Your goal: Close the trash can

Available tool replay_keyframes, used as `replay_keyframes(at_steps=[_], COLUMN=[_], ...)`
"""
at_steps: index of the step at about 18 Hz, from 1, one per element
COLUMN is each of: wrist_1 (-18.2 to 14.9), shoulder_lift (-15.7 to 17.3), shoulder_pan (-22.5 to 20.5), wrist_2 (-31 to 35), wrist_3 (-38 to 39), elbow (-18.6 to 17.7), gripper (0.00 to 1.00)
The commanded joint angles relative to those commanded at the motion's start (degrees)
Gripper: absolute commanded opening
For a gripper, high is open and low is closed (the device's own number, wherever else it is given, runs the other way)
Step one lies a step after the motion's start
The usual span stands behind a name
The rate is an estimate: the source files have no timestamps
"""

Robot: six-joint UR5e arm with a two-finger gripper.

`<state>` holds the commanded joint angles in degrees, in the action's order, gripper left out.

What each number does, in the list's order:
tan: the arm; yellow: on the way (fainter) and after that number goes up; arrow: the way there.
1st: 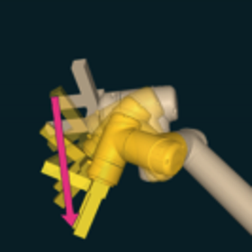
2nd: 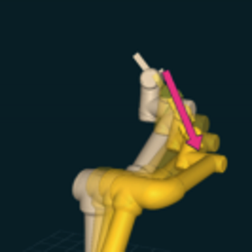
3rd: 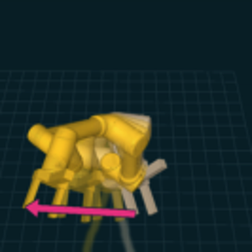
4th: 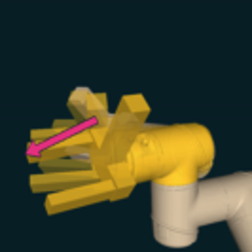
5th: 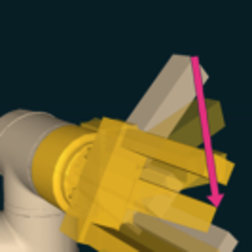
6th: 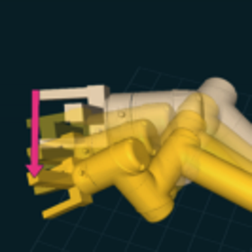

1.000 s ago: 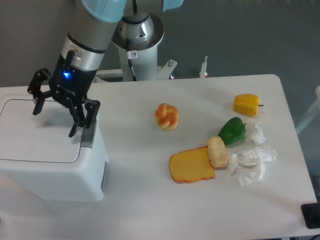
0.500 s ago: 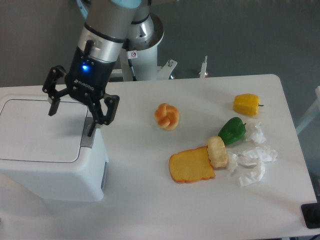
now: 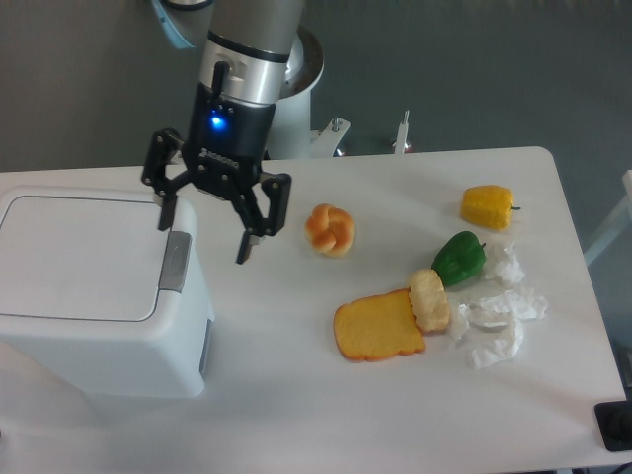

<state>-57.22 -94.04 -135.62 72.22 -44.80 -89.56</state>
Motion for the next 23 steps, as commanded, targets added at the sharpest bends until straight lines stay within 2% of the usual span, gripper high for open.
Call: replay_keyframes(at_steps=[3, 5, 7, 12, 15, 17, 20, 23], wrist_1=[-0.6, -2.2, -4.2, -9.1, -9.8, -9.9, -10.1, -14.5], shoulder_lift=[0.7, 0.8, 0.8, 2.7, 3.8, 5.3, 8.2, 10.2], shoulder_pan=[0.4, 0.4, 0.1, -2.7, -4.2, -5.9, -10.5, -16.2], wrist_2=[8.0, 13.2, 15.7, 15.8, 15.2, 13.5, 9.4, 5.1], wrist_3=[-8.5, -13.7, -19.4, -29.5, -33.7, -35.4, -43.0, -52.0], elbow=[-0.4, -0.5, -0.4, -0.6, -1.3, -3.2, -6.4, -7.2], gripper=[1.0, 1.0, 1.0, 1.0, 1.0, 1.0, 1.0, 1.0])
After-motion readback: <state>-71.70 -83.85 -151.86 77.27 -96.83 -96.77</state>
